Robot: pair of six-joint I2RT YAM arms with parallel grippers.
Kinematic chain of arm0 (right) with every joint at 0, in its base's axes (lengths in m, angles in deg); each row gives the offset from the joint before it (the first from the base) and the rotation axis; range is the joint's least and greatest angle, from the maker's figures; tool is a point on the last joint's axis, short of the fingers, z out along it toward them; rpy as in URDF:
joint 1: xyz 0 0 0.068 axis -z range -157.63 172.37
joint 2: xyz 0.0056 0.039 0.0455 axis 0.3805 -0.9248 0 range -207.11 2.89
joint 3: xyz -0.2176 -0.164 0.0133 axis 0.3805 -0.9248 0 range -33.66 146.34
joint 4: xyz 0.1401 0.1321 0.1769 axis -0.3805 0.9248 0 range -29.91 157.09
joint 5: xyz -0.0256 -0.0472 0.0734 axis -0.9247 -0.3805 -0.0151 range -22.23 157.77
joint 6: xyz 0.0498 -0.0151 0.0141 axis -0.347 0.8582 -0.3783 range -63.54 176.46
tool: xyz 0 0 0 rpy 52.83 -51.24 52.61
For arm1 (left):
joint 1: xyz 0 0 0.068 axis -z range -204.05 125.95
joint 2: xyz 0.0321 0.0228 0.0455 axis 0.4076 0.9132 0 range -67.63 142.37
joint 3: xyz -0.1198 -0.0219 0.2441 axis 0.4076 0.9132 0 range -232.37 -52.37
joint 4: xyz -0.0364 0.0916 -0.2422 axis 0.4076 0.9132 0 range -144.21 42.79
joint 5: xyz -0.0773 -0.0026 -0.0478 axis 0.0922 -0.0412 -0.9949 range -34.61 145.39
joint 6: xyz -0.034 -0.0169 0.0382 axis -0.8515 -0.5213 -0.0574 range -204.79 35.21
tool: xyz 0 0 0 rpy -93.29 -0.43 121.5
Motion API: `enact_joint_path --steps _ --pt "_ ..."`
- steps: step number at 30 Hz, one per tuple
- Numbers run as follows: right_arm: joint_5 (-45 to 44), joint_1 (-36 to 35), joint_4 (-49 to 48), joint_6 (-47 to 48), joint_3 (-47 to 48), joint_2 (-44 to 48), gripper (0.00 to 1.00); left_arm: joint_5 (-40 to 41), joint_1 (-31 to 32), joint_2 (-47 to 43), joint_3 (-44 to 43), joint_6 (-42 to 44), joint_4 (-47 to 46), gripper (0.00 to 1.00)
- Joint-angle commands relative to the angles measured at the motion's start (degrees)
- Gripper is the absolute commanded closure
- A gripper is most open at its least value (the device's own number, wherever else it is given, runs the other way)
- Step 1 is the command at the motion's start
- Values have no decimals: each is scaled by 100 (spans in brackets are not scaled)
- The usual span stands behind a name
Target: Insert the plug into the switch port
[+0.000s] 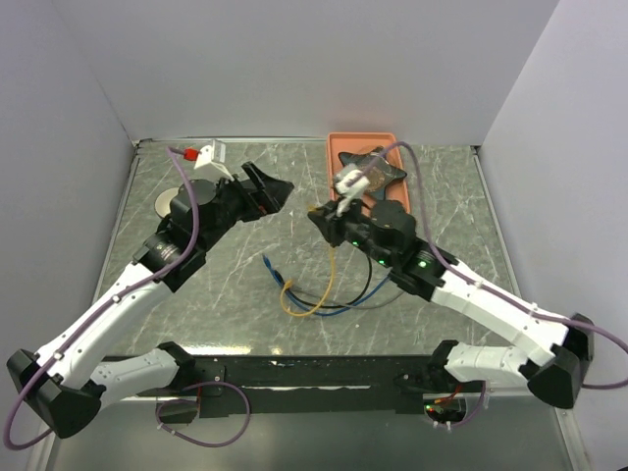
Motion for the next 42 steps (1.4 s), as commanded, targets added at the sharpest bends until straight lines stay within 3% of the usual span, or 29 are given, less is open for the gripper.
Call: enact_joint_path --steps 1,4,6,12,18,23,29,32,38,42 --pt "828 513 -726 -553 -502 1067 100 965 7 -221 135 173 193 1" --pt "2207 1470 -1463 -1370 -1108 1841 100 1167 -2 -266 161 296 228 1" --pt "2634 1997 -1668 -1854 -1346 2192 100 1238 -10 -257 161 367 272 1" --pt "3091 2079 -1344 -1777 -1119 1941 100 1352 -81 120 57 718 350 1" --pt "4329 2070 -1149 -1864 -881 1210 100 1932 -265 1543 -654 1078 1115 0" --pt "4411 2053 -1098 -1820 -1083 1324 100 1495 -843 2879 -1183 1342 1301 1" --pt "4691 2035 -1098 -1952 -1294 1438 100 1256 -1328 4329 -2517 1790 1527 1" --pt "4754 2009 -1124 -2014 -1478 1482 100 1440 -1434 5400 -4217 1904 2298 1" --pt "4815 1965 -791 -1917 -1558 1640 100 1406 -1671 7221 -6504 2230 3048 1" --pt "4719 1965 -536 -1794 -1575 1789 100 1545 -1830 7951 -7002 2291 3199 1"
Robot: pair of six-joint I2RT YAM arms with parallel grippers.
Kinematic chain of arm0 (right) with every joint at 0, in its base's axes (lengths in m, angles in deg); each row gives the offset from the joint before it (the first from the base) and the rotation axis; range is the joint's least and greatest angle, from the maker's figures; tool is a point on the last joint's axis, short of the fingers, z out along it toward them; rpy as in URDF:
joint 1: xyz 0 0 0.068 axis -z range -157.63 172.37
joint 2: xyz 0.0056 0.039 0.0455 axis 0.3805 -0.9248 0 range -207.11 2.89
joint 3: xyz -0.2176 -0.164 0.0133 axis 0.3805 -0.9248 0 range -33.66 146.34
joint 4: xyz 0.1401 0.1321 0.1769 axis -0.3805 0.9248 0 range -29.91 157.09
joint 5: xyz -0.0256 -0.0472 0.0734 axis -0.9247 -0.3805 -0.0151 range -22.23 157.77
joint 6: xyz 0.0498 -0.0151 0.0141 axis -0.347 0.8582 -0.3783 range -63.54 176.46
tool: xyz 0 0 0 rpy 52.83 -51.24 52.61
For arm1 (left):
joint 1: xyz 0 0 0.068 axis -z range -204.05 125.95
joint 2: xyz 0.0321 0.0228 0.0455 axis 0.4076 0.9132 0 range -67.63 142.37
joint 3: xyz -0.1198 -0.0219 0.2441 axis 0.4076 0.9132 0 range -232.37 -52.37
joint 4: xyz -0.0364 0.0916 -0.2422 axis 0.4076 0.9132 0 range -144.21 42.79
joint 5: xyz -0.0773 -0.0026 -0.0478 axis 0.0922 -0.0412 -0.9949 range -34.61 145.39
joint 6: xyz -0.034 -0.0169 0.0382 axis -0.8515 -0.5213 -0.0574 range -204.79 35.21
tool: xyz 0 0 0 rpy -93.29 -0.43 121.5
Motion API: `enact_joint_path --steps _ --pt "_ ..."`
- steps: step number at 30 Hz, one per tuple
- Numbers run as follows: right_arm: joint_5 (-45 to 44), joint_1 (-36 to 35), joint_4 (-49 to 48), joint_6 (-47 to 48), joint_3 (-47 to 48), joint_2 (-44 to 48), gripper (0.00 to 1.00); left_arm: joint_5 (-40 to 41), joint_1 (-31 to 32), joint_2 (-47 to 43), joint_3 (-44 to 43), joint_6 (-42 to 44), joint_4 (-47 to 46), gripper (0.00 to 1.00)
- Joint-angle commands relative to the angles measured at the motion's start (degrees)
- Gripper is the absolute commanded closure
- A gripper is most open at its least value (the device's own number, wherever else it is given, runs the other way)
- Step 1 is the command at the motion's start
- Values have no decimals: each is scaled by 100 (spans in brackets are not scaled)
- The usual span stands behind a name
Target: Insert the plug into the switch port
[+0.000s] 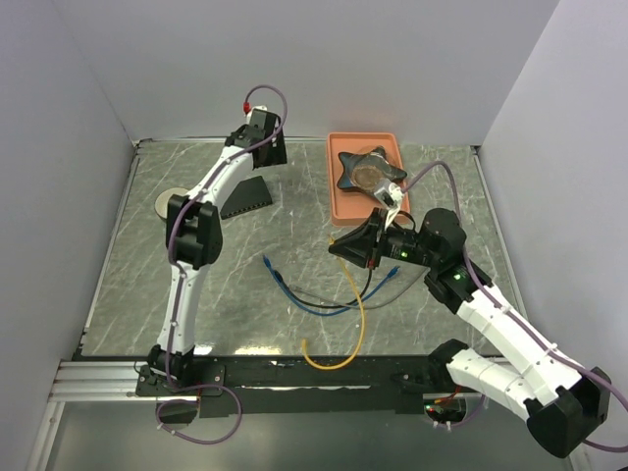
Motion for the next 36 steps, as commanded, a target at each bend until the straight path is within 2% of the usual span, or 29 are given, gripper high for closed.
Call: enact_joint_path --steps 1,12,16,17,20,29,36 --pt "-1 -48 134 171 3 325 100 175 -201 479 -404 267 424 1" --pt "52 -48 20 101 -164 220 100 -369 -404 356 1108 391 -219 3" --pt "70 -66 37 92 -138 132 100 -395 -404 339 1538 93 -87 6" --pt "70 -75 72 101 -129 115 100 -448 -412 286 1905 22 -140 8" --pt "26 -110 108 136 -147 88 100 -668 -404 -56 2722 -215 -473 10" --pt "-115 -312 143 197 -138 -96 100 -1081 -404 -1093 4297 -796 -878 15" --pt "-229 -540 160 285 -59 -255 100 -1424 -351 -1472 4800 -858 -975 15"
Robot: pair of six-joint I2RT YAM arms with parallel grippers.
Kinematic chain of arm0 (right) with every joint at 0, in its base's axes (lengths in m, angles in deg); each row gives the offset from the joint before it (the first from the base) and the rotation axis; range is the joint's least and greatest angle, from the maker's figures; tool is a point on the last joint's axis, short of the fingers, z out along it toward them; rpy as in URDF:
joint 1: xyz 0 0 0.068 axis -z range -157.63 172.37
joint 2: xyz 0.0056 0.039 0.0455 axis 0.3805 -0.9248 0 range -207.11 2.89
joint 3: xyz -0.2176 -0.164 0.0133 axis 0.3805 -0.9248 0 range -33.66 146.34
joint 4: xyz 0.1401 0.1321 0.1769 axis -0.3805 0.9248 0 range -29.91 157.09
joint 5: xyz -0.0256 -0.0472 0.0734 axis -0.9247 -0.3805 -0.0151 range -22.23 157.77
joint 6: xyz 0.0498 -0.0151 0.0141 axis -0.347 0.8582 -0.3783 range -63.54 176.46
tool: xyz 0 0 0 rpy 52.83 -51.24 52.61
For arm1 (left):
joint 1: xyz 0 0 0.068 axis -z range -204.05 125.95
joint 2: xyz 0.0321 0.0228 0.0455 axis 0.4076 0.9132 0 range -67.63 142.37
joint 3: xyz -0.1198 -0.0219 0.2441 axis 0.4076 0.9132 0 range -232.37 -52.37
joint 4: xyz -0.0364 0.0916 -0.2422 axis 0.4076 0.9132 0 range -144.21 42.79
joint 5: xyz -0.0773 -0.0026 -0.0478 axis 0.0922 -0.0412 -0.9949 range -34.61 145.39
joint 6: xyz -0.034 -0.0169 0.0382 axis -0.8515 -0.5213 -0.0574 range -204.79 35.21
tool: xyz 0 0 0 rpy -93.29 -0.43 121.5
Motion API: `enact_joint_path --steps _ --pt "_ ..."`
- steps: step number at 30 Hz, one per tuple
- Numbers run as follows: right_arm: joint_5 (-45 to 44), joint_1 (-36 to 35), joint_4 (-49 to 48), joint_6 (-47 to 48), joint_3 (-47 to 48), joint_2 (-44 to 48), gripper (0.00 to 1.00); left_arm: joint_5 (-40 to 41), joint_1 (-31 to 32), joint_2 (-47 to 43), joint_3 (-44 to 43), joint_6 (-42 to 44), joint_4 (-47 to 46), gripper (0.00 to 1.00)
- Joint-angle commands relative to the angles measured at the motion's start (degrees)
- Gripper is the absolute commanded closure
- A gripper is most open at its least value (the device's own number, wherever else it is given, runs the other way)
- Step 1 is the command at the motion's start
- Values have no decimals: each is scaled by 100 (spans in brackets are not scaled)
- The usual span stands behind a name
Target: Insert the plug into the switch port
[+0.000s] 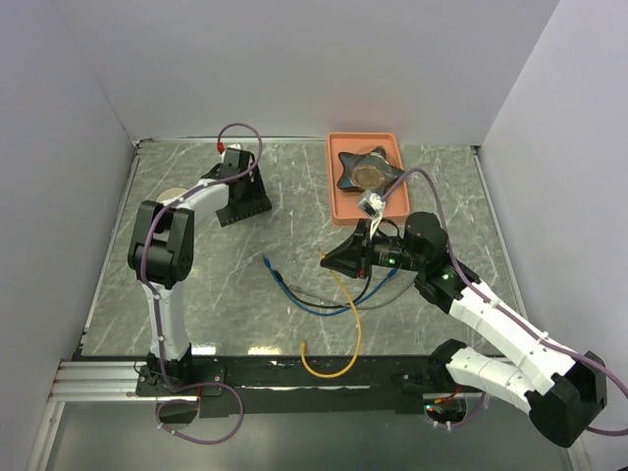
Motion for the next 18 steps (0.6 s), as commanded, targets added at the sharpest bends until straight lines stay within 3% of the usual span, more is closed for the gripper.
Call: enact_joint_path --steps 1,13,18 --pt "-122 -164 -89 108 129 -62 100 -751 88 268 477 -390 1118 15" --pt "-368 -428 70 266 252 -168 100 -620 281 -645 1627 -530 776 15" --pt "-342 -481 43 266 270 -273 100 -138 361 -1129 1506 -495 820 14"
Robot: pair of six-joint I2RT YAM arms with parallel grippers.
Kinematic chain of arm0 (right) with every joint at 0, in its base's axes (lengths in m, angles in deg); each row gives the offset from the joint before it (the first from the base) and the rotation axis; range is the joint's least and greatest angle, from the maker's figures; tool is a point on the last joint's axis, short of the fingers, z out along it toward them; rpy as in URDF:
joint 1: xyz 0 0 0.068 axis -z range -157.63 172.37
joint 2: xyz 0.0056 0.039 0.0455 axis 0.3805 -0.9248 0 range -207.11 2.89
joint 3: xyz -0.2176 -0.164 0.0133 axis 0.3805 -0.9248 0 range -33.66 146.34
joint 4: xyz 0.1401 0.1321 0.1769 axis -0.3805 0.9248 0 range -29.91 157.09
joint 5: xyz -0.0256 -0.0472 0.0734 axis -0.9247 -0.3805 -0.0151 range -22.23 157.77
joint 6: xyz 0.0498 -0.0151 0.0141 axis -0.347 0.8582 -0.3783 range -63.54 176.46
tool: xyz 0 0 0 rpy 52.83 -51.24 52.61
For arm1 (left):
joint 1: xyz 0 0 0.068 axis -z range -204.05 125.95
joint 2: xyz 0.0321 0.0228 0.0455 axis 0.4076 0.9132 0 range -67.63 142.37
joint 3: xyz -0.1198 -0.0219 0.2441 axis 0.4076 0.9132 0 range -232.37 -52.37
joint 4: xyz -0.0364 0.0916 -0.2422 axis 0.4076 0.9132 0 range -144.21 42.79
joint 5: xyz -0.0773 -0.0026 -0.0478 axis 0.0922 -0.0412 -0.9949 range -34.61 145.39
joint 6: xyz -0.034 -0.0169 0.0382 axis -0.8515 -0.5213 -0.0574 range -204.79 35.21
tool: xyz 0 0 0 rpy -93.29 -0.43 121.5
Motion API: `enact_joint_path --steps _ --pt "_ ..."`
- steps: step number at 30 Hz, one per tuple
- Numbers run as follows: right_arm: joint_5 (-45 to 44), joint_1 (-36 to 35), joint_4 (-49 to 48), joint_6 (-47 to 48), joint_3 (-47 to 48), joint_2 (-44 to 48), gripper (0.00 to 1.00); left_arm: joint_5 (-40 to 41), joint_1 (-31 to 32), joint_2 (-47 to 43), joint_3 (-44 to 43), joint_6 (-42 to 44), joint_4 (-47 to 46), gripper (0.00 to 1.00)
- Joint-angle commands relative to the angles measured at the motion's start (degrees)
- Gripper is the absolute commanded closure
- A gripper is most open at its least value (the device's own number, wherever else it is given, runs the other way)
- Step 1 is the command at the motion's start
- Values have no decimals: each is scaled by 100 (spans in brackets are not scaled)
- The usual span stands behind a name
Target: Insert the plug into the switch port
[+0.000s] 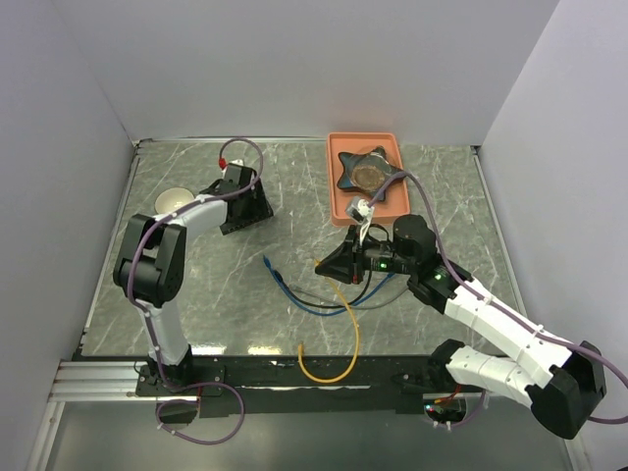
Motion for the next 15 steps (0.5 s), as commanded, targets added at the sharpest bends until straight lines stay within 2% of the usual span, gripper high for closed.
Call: enact_joint_path --steps 1,7,15 --pt "-53 -94 -132 54 283 -74 100 133 99 -148 104 -237 1010 14" --pt "-141 -129 -88 98 301 -92 100 801 107 -202 -729 52 1072 10" --pt "-202 -156 0 133 318 -127 100 1012 90 1239 -2330 439 1546 9"
